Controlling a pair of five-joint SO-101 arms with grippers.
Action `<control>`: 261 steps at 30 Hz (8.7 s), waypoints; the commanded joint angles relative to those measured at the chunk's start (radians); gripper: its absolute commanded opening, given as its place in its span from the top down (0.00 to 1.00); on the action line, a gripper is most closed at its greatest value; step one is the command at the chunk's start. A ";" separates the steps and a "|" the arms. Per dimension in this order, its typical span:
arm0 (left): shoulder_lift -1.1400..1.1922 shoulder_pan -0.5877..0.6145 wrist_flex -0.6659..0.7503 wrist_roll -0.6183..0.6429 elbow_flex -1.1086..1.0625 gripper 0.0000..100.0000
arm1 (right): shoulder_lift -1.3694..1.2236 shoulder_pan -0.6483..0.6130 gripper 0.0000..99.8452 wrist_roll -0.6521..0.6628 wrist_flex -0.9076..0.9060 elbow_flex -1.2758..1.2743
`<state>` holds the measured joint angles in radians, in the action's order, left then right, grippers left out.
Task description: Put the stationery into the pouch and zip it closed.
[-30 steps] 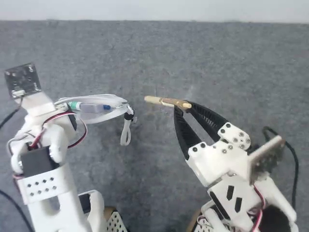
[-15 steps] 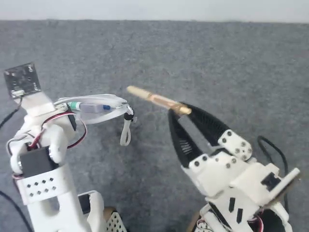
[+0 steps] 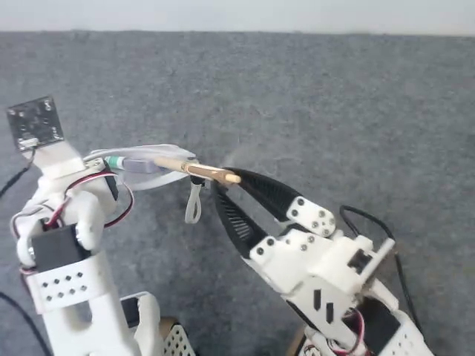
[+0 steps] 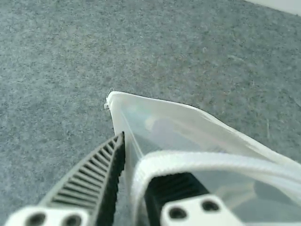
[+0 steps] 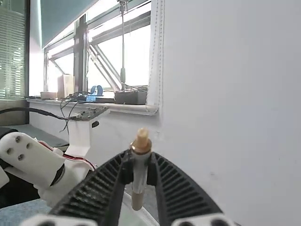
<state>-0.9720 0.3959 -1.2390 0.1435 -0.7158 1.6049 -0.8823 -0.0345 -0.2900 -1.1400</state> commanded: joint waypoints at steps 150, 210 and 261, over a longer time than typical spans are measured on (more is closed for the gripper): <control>-0.049 0.095 0.031 -0.006 0.016 0.82 | -0.556 -0.117 0.99 0.459 -0.071 -0.048; -0.051 -0.290 -0.477 -0.577 0.355 0.73 | -0.315 -0.226 0.99 0.463 -0.297 -0.041; -0.044 0.152 -0.069 0.009 0.015 0.72 | -0.631 -0.058 0.95 0.124 -1.006 0.339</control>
<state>-1.0104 0.5294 -1.3418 0.1327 -0.7112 1.0096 -0.8961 0.1450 -1.2750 -0.8071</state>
